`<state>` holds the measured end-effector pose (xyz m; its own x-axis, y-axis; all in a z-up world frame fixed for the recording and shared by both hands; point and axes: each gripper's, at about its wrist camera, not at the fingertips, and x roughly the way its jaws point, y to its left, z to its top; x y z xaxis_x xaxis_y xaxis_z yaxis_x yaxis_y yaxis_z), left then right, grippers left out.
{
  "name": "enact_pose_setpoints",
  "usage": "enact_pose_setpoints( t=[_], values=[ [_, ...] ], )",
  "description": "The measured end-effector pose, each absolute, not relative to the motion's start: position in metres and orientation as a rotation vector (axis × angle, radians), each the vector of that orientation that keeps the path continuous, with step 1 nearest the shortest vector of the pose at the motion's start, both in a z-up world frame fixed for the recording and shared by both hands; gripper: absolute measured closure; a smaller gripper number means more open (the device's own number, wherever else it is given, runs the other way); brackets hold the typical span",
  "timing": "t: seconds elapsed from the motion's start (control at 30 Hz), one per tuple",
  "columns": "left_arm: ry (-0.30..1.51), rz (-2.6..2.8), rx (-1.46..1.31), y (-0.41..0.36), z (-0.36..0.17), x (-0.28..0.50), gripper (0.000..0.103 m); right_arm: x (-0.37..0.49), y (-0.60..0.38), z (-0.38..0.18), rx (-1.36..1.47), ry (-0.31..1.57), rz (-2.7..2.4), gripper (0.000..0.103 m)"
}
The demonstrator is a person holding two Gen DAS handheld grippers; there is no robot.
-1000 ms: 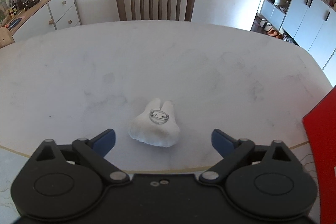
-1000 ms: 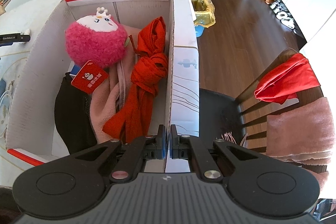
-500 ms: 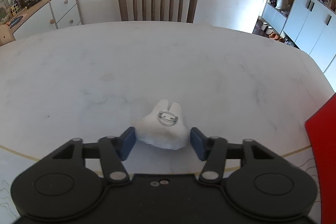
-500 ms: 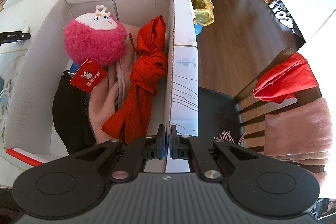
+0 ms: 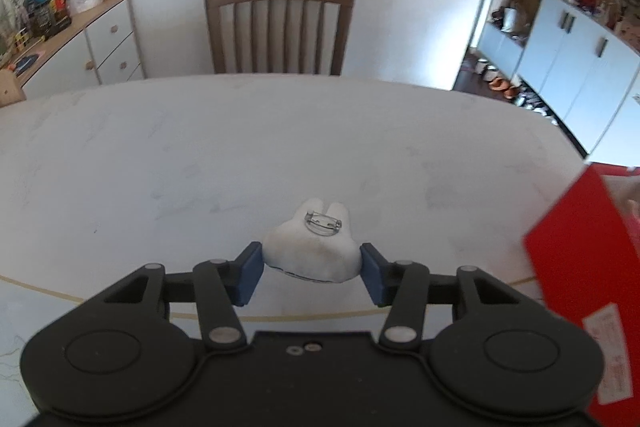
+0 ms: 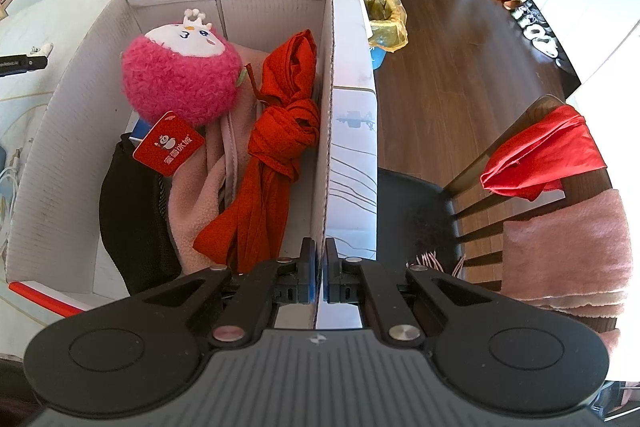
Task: Organize objects
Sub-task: 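Carry the white plush toward the shoebox with the left gripper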
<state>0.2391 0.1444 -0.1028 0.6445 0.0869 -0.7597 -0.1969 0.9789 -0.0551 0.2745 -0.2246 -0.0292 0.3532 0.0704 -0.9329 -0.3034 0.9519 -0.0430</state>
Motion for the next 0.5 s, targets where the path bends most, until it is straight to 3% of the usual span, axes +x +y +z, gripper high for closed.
enact_pose_setpoints(
  t=[0.5],
  values=[
    [0.884,0.081,-0.146,0.082,-0.047,0.201,0.053,0.274,-0.225,-0.03,-0.221,1.167,0.255,0.1]
  ],
)
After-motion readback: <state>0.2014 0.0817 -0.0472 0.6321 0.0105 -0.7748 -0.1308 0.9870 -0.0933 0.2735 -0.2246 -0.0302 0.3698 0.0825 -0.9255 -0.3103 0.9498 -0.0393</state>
